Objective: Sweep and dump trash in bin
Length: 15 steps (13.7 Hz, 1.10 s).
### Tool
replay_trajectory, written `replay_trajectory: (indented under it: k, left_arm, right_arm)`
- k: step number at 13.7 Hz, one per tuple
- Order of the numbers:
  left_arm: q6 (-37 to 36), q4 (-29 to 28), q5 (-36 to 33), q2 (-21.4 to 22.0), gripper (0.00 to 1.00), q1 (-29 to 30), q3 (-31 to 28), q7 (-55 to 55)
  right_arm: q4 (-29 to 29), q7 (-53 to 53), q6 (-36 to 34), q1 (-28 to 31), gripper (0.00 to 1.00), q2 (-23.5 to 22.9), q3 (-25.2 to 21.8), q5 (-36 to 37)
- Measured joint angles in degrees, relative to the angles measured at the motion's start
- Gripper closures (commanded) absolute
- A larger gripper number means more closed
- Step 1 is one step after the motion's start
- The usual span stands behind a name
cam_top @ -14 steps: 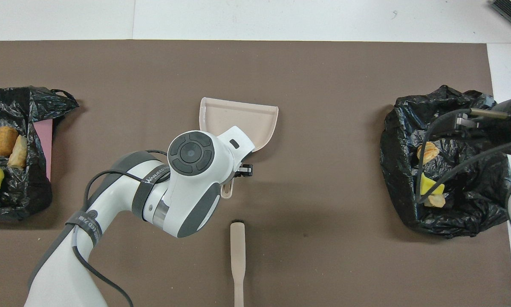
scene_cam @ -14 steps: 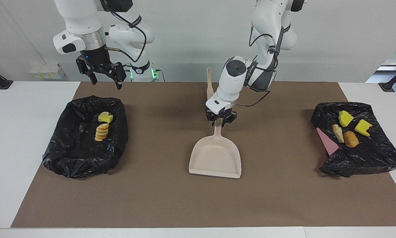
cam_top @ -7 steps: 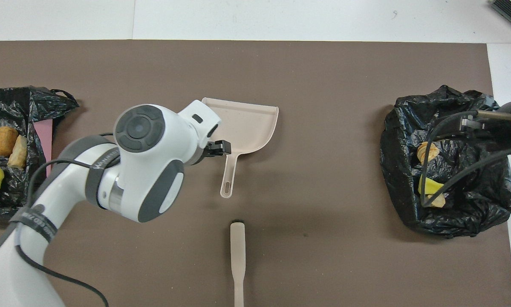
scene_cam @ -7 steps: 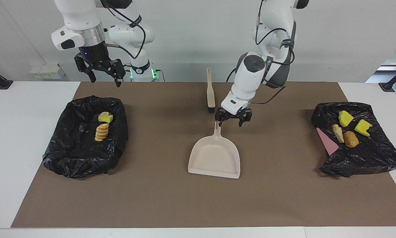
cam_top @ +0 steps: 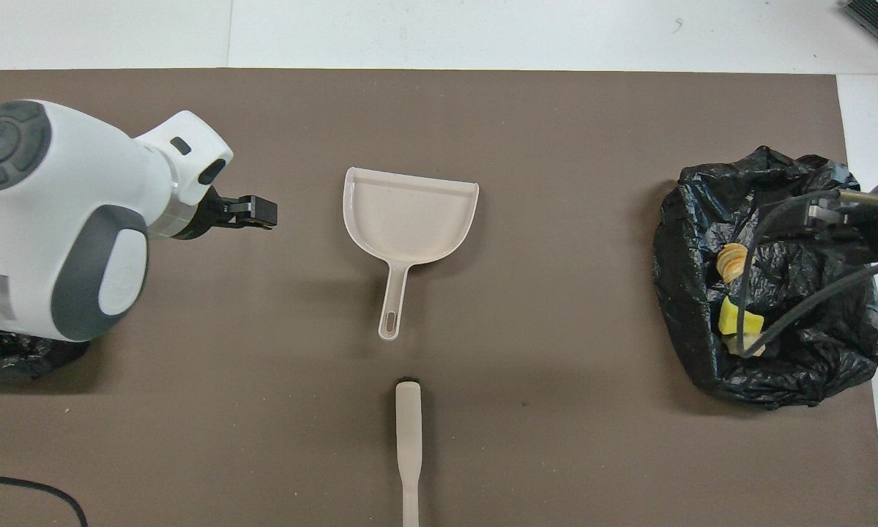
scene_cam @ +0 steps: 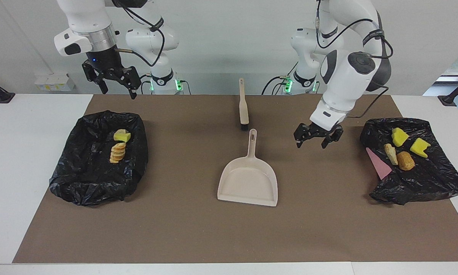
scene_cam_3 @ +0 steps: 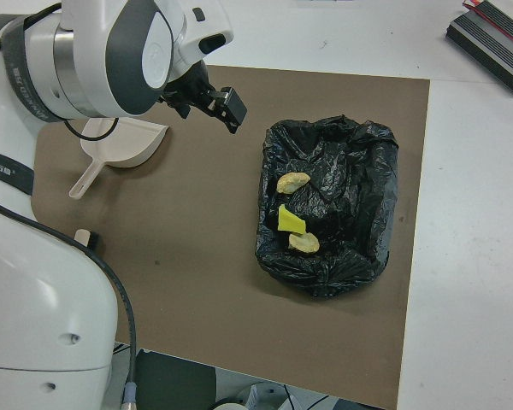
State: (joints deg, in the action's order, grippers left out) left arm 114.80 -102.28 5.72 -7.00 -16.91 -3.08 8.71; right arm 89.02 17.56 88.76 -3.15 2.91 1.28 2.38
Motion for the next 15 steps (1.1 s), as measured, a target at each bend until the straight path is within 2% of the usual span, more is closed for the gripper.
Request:
replay_trajectory:
  k: [9, 15]
  left_arm:
    - [-9.98, 6.89, -0.01, 2.09, 0.0, 14.82, -0.27, -12.37]
    - [-14.59, 9.54, -1.84, 2.08, 0.0, 15.01, 1.07, -11.17]
  right_arm:
    - [-0.03, -0.02, -0.12, -0.29, 0.0, 0.93, 0.6, -0.13]
    - [-0.03, -0.02, -0.13, 0.09, 0.0, 1.04, 0.11, -0.14]
